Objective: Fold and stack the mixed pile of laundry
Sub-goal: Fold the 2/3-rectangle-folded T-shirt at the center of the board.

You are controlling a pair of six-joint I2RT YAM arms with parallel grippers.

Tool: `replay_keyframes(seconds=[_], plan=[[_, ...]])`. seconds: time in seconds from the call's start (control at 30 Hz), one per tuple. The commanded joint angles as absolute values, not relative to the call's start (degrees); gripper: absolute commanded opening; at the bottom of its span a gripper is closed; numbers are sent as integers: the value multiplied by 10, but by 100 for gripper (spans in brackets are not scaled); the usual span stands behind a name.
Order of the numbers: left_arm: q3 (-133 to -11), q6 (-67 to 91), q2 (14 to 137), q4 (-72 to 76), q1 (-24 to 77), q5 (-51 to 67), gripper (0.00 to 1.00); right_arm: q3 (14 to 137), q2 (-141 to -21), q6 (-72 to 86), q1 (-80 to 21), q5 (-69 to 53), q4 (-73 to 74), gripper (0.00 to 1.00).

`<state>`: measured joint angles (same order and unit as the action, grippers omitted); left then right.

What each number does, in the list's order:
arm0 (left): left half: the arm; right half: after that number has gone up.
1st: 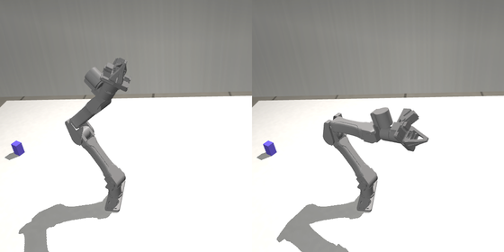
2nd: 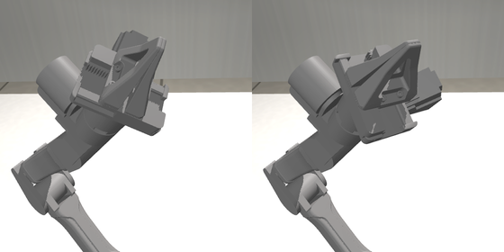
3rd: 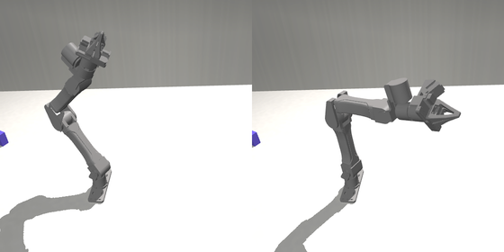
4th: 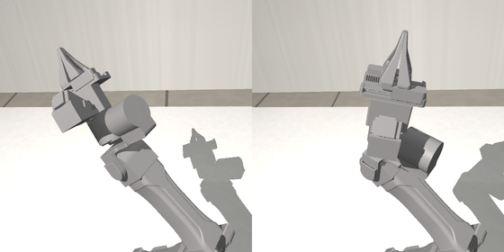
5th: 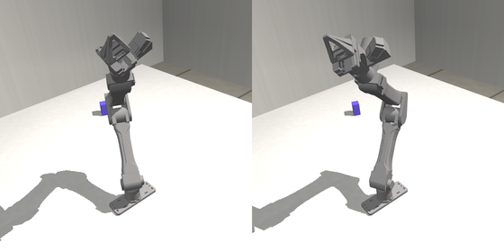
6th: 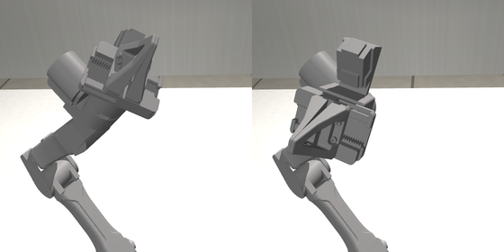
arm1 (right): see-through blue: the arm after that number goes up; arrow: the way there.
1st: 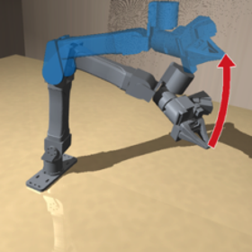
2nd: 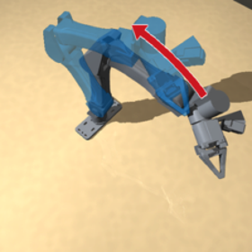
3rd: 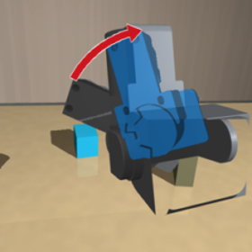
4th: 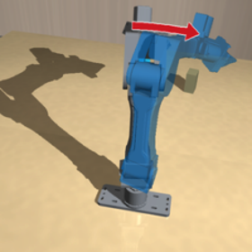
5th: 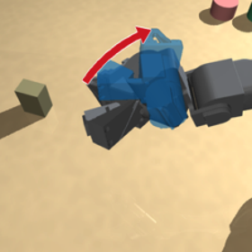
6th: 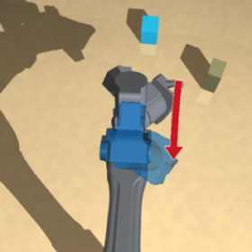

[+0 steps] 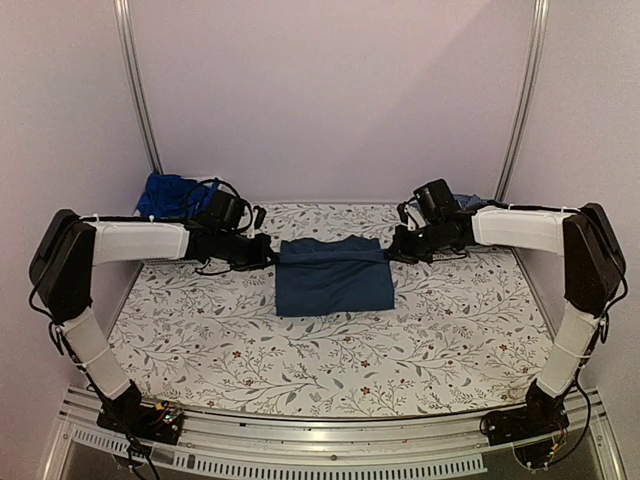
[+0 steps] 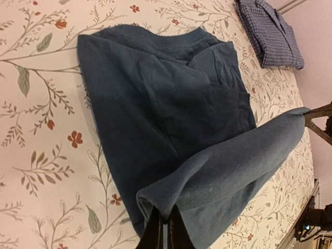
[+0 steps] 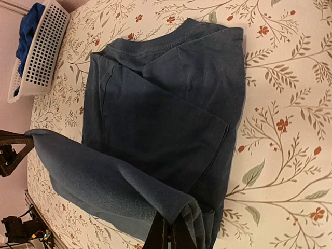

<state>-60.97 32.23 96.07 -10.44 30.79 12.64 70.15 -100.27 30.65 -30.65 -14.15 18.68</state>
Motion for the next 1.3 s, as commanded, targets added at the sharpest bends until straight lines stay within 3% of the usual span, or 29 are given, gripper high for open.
replay_keyframes(seconds=[0.0,0.17,0.33,0.47,0.8,0.97,1.27], plan=[[-677,283,1052,-68,280,135,0,792,-1109,228,-274,-159,198,0],[-723,279,1153,-53,273,154,0,866,-1221,208,-270,-177,183,0],[-707,283,1186,-27,276,171,0,847,-1269,210,-270,-196,162,0],[-640,291,1151,-10,289,175,0,743,-1235,224,-272,-217,112,0],[-460,326,951,3,347,178,0,481,-991,329,-359,-233,47,0],[-471,306,898,-56,341,153,0,494,-932,334,-354,-196,99,0],[-564,266,950,-73,304,152,0,571,-963,287,-310,-193,152,0]])
